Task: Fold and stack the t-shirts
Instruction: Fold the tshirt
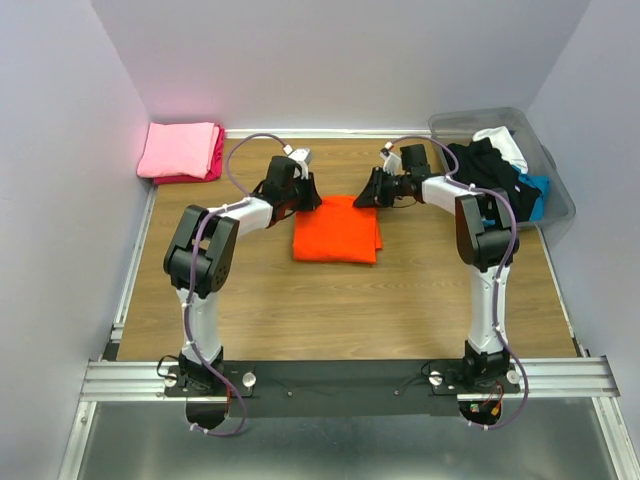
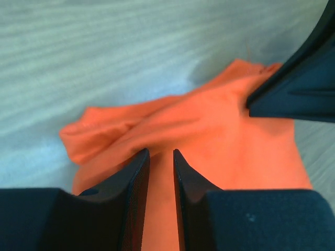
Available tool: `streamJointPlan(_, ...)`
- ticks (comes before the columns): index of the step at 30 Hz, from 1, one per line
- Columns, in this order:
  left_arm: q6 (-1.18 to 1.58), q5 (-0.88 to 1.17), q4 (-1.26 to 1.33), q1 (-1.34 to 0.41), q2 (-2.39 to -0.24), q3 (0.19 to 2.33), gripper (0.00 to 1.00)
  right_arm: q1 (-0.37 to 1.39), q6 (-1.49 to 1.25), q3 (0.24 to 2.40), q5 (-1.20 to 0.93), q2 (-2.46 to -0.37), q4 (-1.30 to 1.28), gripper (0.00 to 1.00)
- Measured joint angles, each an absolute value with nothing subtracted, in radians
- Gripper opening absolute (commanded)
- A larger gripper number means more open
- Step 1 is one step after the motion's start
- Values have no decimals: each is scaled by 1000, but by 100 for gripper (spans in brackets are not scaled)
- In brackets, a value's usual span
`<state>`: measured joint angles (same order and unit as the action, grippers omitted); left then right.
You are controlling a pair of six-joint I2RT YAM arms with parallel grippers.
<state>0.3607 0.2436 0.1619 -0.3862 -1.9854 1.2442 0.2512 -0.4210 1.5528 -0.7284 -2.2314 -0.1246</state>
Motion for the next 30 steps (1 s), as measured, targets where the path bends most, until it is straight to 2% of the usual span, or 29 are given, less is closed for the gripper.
streamJointPlan(13, 537, 442, 305, -273, -2143, 1289, 32, 173, -497, 1588, -815, -2326, -46, 31)
streamJointPlan(15, 548, 452, 309, -271, -2143, 1289, 38, 168, -500, 1589, -818, -2325, -46, 32)
streamJointPlan(16, 553, 458, 311, -270, -2141, 1288, 45, 167, -502, 1589, -820, -2322, -47, 33)
streamJointPlan(17, 556, 461, 311, -270, -2140, 1287, 45, 166, -502, 1589, -820, -2320, -46, 33)
streamJointPlan(23, 572, 466, 302, -270, -2018, 1237, 73, 164, -529, 1555, -823, -2219, -49, 37)
streamJointPlan(28, 573, 466, 313, -291, -1832, 1150, 75, 183, -553, 1468, -837, -2060, -24, 39)
streamJointPlan(30, 571, 466, 314, -318, -1750, 1097, 68, 207, -564, 1392, -851, -1990, -1, 39)
